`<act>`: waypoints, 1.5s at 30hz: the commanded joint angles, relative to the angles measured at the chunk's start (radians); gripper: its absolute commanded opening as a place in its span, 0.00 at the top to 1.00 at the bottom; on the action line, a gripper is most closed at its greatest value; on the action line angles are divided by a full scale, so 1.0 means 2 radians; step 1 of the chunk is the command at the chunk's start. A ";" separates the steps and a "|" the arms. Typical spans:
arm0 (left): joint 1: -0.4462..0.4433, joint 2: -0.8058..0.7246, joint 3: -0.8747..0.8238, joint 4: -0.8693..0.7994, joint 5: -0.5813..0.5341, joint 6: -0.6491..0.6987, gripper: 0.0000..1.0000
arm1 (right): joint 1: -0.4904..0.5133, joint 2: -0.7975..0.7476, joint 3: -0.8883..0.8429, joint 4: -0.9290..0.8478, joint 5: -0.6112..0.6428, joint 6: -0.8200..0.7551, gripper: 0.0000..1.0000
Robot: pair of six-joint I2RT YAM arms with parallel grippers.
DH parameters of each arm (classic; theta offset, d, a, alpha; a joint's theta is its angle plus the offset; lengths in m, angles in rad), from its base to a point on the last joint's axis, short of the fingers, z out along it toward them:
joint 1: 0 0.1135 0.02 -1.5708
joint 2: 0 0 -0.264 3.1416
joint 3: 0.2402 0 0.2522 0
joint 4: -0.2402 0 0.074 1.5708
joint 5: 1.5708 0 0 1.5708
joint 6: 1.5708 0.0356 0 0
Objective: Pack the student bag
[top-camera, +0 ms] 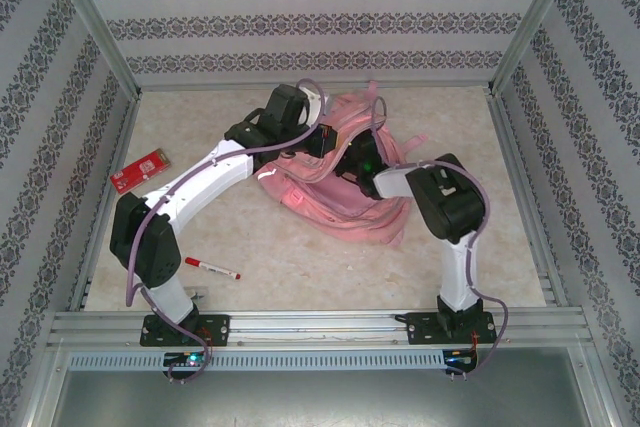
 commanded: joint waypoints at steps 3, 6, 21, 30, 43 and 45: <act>0.020 -0.028 -0.019 0.060 -0.002 0.024 1.00 | -0.022 -0.105 -0.066 -0.103 -0.014 -0.033 0.57; 0.021 -0.028 -0.036 0.052 -0.002 0.055 1.00 | -0.032 -0.170 -0.108 -0.153 -0.022 -0.070 0.57; -0.009 -0.110 -0.164 0.047 -0.021 0.098 0.54 | -0.190 -0.547 -0.178 -0.536 0.034 -0.404 0.55; 0.121 -0.116 -0.062 -0.141 -0.151 0.027 0.29 | -0.144 -0.493 -0.073 -0.550 0.036 -0.536 0.56; 0.386 0.012 -0.087 -0.072 -0.248 -0.047 0.24 | -0.021 -0.407 -0.052 -0.519 0.012 -0.558 0.55; 0.394 0.029 -0.087 -0.055 -0.243 -0.038 0.24 | -0.014 -0.403 -0.059 -0.517 0.005 -0.550 0.55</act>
